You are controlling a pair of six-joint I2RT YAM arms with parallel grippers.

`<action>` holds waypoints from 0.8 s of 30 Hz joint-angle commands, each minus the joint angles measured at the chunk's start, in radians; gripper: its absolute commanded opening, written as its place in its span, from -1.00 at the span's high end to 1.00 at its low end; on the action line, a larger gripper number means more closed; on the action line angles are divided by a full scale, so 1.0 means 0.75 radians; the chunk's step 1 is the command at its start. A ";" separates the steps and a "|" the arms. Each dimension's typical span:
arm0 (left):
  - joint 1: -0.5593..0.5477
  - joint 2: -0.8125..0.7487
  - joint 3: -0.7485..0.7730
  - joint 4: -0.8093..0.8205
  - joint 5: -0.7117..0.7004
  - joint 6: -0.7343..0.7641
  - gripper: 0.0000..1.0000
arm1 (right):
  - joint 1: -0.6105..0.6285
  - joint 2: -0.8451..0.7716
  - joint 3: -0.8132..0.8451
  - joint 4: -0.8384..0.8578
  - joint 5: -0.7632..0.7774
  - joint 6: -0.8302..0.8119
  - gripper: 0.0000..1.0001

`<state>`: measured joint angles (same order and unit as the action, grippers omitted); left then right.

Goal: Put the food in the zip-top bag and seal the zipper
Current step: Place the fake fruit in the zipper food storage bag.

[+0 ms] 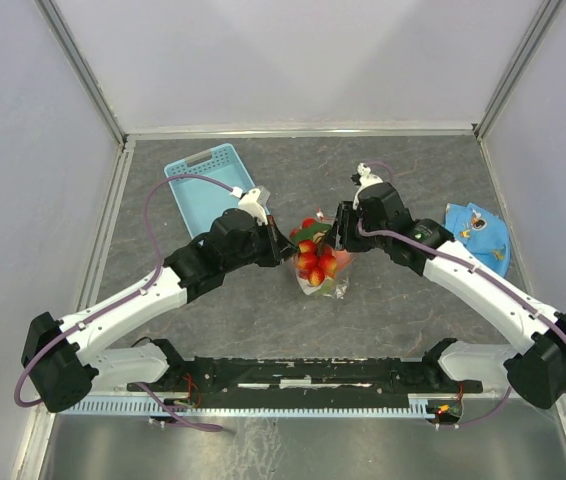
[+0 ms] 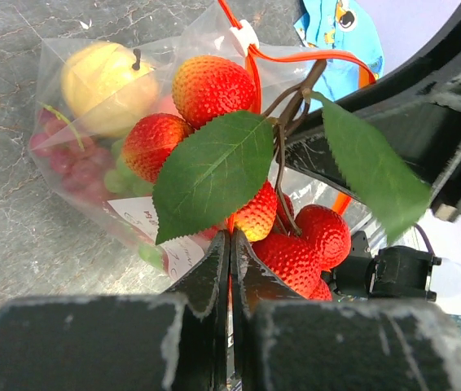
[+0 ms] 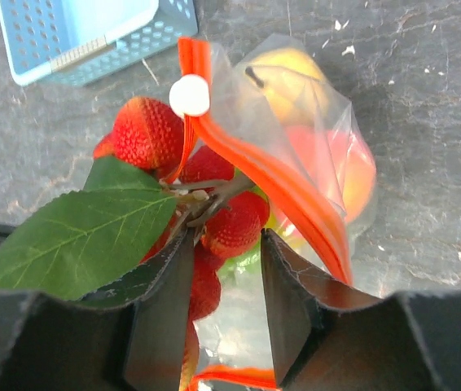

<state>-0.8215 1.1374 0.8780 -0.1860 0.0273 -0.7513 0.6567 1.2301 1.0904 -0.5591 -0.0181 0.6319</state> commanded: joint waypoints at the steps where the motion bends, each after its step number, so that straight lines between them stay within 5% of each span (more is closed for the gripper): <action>1: -0.003 -0.022 0.053 0.067 -0.010 0.057 0.95 | -0.014 -0.073 -0.079 0.314 0.095 0.130 0.08; 24: -0.003 -0.014 0.032 0.074 -0.014 0.063 0.95 | -0.051 0.008 -0.332 0.841 -0.080 0.354 0.16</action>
<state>-0.8215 1.1427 0.8780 -0.1848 0.0273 -0.7509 0.6250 1.2045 0.8516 -0.0383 -0.0456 0.8524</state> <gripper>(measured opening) 0.034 0.436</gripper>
